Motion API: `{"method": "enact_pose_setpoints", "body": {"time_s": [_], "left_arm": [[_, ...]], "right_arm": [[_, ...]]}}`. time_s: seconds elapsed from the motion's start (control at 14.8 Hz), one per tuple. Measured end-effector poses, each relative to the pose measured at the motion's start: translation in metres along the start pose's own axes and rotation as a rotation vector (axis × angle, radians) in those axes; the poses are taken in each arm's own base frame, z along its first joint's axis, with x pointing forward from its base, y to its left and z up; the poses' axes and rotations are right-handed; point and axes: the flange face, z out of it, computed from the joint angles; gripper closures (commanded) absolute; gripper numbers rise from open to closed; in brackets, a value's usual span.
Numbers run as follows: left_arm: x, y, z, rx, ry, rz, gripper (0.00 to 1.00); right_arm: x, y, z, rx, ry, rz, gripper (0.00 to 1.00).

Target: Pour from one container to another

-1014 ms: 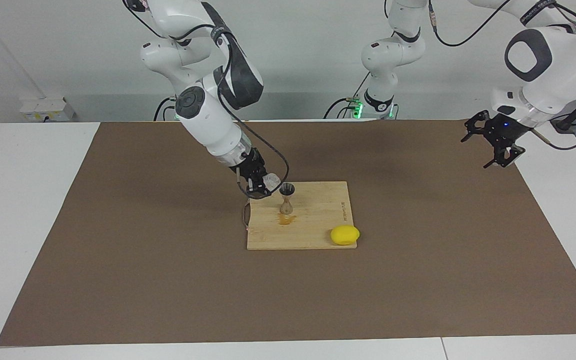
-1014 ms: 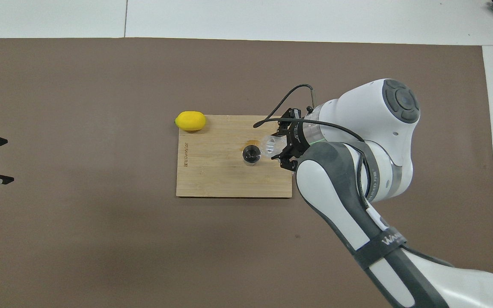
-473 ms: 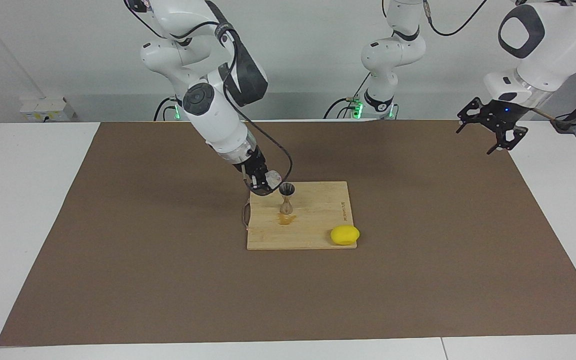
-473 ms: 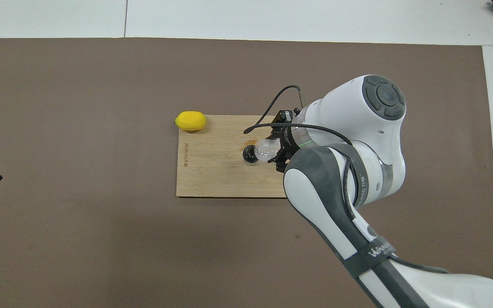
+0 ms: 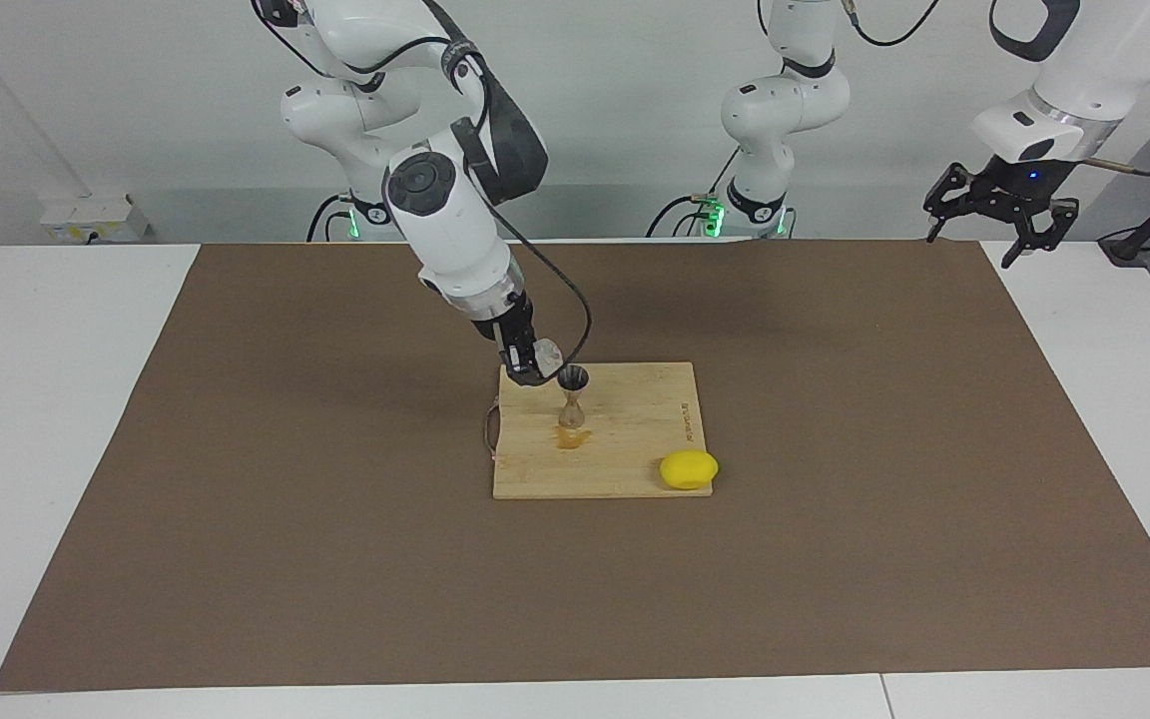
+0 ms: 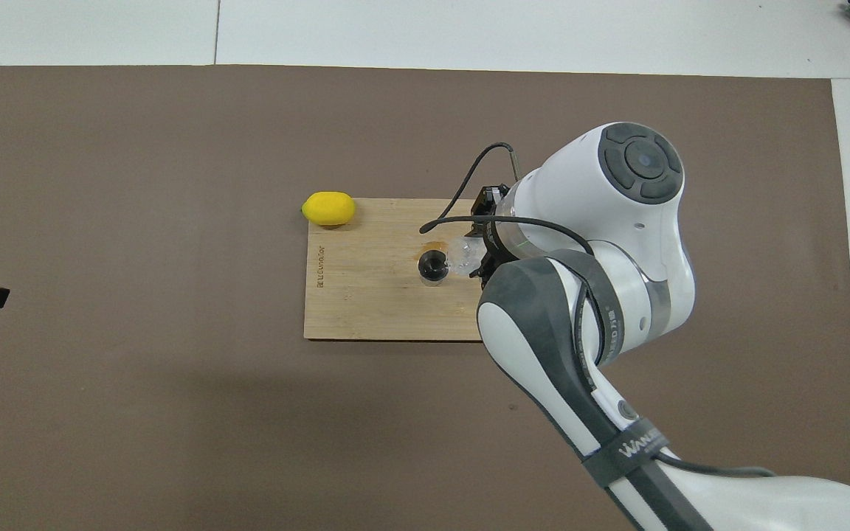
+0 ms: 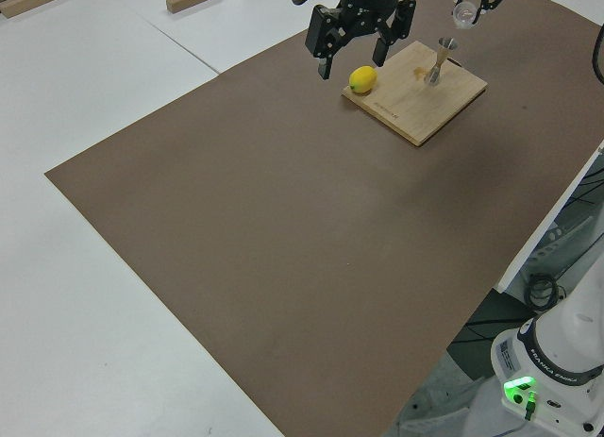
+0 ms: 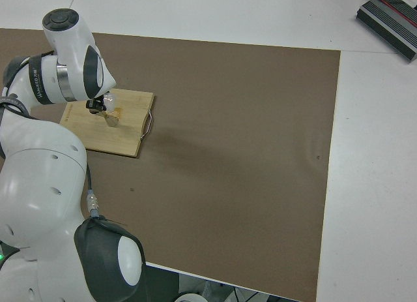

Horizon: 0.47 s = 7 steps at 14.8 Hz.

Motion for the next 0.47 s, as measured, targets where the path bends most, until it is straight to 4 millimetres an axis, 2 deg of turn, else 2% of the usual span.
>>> {"method": "enact_pose_setpoints", "body": {"time_s": [0.47], "left_arm": [[0.012, 0.022, 0.011, 0.006, 0.014, -0.238, 0.0]], "right_arm": [[-0.016, 0.003, 0.001, 0.009, 0.027, -0.023, 1.0]]}}
